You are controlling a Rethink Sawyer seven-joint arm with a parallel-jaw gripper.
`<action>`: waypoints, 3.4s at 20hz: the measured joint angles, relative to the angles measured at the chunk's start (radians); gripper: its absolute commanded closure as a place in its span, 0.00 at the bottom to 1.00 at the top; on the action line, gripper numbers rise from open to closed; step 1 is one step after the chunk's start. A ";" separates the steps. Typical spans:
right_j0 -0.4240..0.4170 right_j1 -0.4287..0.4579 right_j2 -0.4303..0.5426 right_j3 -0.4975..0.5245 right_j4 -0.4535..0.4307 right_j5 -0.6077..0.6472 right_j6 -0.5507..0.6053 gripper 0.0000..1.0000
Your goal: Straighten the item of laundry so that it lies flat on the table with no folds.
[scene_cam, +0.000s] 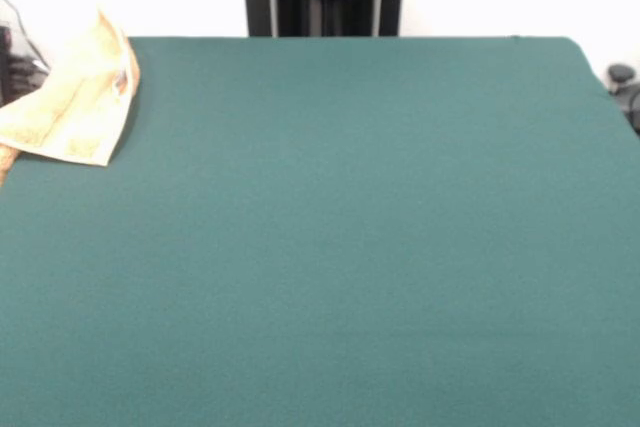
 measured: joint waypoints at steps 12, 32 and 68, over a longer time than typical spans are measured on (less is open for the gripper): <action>0.146 0.062 -0.008 -0.001 0.059 0.013 0.000 0.00; 0.346 0.326 -0.111 -0.027 0.288 0.012 0.001 0.00; 0.607 0.693 -0.354 -0.110 0.856 -0.081 0.085 0.00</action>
